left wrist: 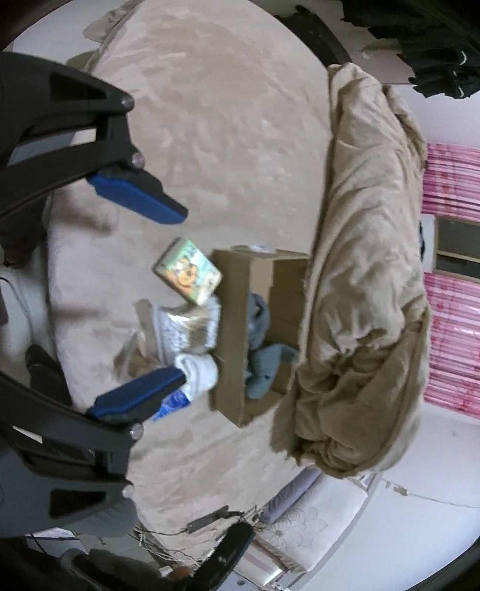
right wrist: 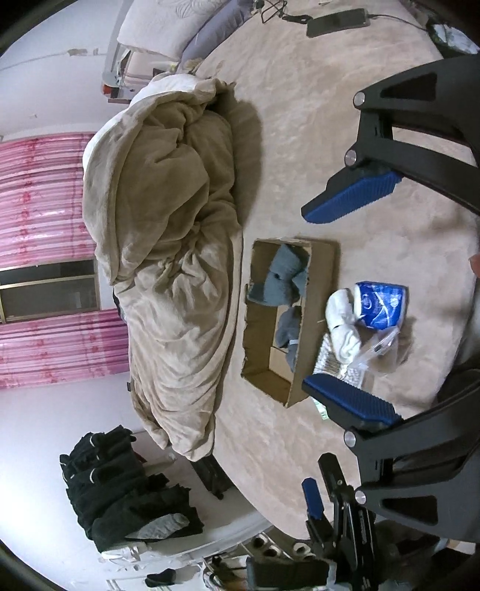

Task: Organize objects
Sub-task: 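Move both tools back toward the remaining items beside the box, then grasp the cartoon tissue pack with the left tool while the right tool grasps the clear snack bag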

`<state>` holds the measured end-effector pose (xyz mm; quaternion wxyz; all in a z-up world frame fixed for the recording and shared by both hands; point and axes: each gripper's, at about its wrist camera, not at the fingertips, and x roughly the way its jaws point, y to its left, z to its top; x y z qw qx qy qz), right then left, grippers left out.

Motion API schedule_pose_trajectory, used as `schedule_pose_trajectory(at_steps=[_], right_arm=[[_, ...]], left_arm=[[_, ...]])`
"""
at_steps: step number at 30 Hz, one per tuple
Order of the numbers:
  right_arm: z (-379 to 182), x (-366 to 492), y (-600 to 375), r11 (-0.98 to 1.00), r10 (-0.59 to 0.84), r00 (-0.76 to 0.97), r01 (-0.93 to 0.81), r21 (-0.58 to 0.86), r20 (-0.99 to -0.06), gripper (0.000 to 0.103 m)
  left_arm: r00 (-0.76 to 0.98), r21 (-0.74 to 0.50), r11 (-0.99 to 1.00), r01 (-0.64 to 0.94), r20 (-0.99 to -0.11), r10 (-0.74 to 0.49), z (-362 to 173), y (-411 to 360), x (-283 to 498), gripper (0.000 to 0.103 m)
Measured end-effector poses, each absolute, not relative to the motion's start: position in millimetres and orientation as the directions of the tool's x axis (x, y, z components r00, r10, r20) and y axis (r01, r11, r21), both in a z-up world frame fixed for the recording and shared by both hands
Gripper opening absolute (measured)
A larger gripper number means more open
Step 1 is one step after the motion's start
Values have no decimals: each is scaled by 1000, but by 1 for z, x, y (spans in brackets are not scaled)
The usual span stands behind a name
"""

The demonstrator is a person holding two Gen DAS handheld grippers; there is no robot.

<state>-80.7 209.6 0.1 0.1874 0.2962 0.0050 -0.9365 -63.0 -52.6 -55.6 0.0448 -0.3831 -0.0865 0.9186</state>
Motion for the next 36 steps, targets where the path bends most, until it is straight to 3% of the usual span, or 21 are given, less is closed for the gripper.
schedule_pose_trajectory(at_steps=[21,36], right_arm=[[-99,-106,180,-910,-376,-586,381,165,-718,87],[-138,-127,138,-885,-411,-477,415,213,-777,84]], left_arm=[[-621,-126,-992,12,-778,92,-142,-65,-106,81],[-624,-85,-991,-103,-771,131,-160,-66,-137,81]])
